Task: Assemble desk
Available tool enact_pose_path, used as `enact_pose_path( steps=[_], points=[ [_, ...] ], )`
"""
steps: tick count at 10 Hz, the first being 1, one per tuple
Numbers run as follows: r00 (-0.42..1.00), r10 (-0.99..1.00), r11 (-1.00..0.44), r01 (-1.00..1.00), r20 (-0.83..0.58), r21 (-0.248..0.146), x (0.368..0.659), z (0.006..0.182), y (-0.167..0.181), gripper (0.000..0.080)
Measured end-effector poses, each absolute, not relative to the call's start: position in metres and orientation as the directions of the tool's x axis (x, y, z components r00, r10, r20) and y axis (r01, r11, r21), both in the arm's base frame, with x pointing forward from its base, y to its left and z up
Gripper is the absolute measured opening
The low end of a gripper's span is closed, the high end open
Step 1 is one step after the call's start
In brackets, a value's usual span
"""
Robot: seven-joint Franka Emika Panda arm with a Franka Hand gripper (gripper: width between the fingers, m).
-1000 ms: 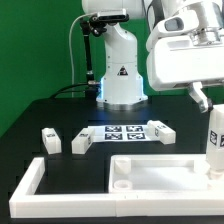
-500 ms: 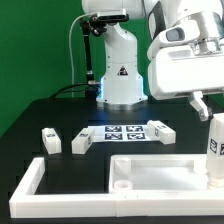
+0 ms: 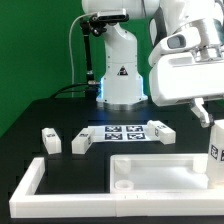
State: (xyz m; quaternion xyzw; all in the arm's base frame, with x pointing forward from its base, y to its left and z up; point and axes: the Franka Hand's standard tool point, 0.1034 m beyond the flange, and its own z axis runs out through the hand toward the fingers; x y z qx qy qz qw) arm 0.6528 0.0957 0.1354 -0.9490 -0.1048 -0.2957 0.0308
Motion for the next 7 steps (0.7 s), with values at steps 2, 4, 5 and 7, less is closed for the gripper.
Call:
enact_pose_path(
  steps=[2, 4, 5, 7],
  points=[
    [0.791, 0.178, -0.977, 0.215, 0.585, 0.006, 0.6544, 0.1353, 0.0963, 0.0284],
    [0.791, 0.178, -0.977, 0.215, 0.585, 0.006, 0.6545, 0.1353, 0.0960, 0.0284],
    [0.791, 0.178, -0.977, 0.215, 0.585, 0.006, 0.6545, 0.1353, 0.0960, 0.0475],
    [0.791, 0.178, -0.977, 0.215, 0.585, 0.006, 0.6545, 0.1353, 0.0960, 0.0591]
  ],
)
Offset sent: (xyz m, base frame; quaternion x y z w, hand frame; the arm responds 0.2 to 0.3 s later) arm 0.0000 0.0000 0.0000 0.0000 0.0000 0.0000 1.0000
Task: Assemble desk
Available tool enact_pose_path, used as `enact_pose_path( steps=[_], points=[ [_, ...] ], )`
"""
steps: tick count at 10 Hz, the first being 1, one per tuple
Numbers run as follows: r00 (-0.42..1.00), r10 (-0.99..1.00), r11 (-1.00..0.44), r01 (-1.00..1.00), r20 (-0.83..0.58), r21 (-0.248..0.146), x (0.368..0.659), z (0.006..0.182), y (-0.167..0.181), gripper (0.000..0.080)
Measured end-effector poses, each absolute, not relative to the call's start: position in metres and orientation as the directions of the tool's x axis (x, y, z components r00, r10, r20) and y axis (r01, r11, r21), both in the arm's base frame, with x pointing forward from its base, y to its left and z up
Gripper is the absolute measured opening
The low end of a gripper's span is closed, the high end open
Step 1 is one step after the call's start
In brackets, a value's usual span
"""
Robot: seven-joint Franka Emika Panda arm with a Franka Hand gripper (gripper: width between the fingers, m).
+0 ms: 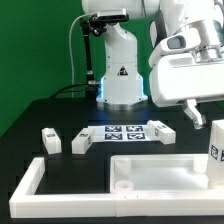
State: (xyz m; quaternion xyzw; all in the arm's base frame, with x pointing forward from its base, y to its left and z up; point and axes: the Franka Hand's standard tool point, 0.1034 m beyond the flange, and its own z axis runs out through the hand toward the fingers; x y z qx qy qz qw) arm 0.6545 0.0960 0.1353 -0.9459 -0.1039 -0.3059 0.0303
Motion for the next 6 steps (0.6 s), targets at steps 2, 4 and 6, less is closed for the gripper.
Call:
enact_pose_path(
  steps=[2, 4, 6],
  points=[
    [0.791, 0.178, -0.977, 0.215, 0.585, 0.006, 0.6545, 0.1353, 0.0960, 0.0646],
    [0.791, 0.178, -0.977, 0.215, 0.585, 0.006, 0.6544, 0.1353, 0.0960, 0.0649],
    [0.803, 0.178, -0.977, 0.214, 0.569, 0.004, 0.6544, 0.1351, 0.0940, 0.0649]
  ],
)
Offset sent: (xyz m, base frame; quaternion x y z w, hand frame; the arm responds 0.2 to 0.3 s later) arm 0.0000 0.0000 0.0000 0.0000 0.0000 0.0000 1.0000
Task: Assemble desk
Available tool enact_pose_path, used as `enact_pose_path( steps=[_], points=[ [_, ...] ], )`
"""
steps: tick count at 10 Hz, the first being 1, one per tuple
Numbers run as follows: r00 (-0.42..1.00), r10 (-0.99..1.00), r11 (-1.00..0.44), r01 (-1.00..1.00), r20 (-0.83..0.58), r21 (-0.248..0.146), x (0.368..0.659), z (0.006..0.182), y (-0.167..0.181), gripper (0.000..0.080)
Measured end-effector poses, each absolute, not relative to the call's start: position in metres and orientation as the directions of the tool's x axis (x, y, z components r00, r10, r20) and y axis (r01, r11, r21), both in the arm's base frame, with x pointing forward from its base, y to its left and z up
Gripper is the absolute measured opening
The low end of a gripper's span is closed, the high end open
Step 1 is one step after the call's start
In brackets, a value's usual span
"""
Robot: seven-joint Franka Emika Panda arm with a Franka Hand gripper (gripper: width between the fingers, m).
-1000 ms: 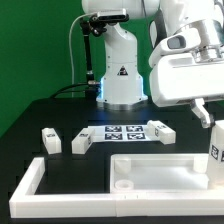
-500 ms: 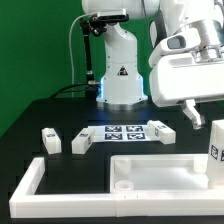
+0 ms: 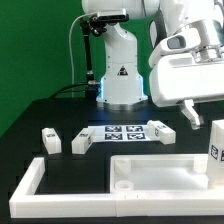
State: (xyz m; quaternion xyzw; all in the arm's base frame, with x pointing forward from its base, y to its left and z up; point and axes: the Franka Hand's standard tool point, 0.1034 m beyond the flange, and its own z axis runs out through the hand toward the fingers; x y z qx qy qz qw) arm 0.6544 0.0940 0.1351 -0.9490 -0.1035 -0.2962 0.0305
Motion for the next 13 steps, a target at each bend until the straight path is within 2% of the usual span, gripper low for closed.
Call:
enact_pose_path(
  steps=[2, 3, 4, 5, 6, 8, 13],
  points=[
    [0.865, 0.181, -0.977, 0.213, 0.469, -0.016, 0.663, 0.153, 0.084, 0.0649],
    [0.869, 0.176, -0.978, 0.207, 0.463, -0.018, 0.671, 0.154, 0.080, 0.0649],
    [0.908, 0.165, -0.980, 0.196, 0.384, -0.043, 0.671, 0.144, 0.081, 0.0649],
    [0.947, 0.135, -0.983, 0.165, 0.293, -0.081, 0.675, 0.143, 0.093, 0.0649],
    [0.957, 0.139, -0.982, 0.167, 0.253, -0.092, 0.679, 0.146, 0.098, 0.0649],
    [0.993, 0.103, -0.985, 0.110, 0.060, -0.131, 0.672, 0.145, 0.110, 0.0649],
    [0.994, 0.108, -0.986, 0.109, 0.017, -0.125, 0.675, 0.140, 0.104, 0.0649]
  ],
)
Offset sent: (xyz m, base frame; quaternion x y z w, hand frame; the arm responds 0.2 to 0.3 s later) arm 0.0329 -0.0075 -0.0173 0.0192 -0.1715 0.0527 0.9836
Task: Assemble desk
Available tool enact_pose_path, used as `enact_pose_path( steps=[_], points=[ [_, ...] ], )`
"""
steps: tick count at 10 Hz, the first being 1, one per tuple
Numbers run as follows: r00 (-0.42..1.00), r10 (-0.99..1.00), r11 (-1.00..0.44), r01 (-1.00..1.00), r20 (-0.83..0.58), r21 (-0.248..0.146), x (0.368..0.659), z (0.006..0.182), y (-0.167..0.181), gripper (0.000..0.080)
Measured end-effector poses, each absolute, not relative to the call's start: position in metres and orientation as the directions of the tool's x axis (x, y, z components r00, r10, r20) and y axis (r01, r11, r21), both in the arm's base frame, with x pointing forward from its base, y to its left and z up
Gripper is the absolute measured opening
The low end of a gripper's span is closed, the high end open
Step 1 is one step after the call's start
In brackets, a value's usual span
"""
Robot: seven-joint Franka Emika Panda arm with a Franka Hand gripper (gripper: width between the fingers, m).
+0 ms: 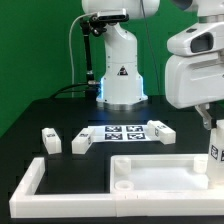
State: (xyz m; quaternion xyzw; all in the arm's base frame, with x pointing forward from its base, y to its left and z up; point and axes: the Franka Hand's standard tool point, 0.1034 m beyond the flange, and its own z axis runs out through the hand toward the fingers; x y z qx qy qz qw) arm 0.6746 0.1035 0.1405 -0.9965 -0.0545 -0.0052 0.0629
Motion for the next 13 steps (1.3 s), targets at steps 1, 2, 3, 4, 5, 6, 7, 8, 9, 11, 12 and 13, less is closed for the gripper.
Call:
enact_pose_path(
  steps=[1, 2, 3, 4, 5, 6, 7, 8, 9, 11, 12, 13],
  points=[
    [0.994, 0.110, -0.987, 0.110, 0.014, -0.114, 0.676, 0.134, 0.101, 0.0649],
    [0.991, 0.127, -0.986, 0.131, 0.040, -0.103, 0.680, 0.127, 0.098, 0.0649],
    [0.991, 0.119, -0.986, 0.124, 0.054, -0.107, 0.679, 0.121, 0.093, 0.0649],
    [0.995, 0.087, -0.988, 0.092, 0.050, -0.125, 0.679, 0.121, 0.092, 0.0649],
    [0.996, 0.079, -0.989, 0.085, 0.049, -0.125, 0.679, 0.121, 0.093, 0.0649],
    [0.996, 0.081, -0.988, 0.086, 0.049, -0.125, 0.679, 0.121, 0.093, 0.0514],
    [0.998, 0.053, -0.990, 0.058, 0.046, -0.127, 0.679, 0.121, 0.094, 0.0514],
    [0.999, -0.020, -0.991, -0.015, 0.036, -0.130, 0.679, 0.121, 0.094, 0.0363],
    [0.996, -0.081, -0.989, -0.077, 0.029, -0.128, 0.679, 0.121, 0.091, 0.0292],
    [0.979, -0.204, -0.971, -0.200, 0.017, -0.128, 0.679, 0.120, 0.089, 0.0292],
    [0.926, -0.376, -0.920, -0.370, 0.023, -0.129, 0.678, 0.119, 0.086, 0.0292],
    [0.870, -0.493, -0.863, -0.487, 0.019, -0.134, 0.677, 0.119, 0.084, 0.0292]
  ],
)
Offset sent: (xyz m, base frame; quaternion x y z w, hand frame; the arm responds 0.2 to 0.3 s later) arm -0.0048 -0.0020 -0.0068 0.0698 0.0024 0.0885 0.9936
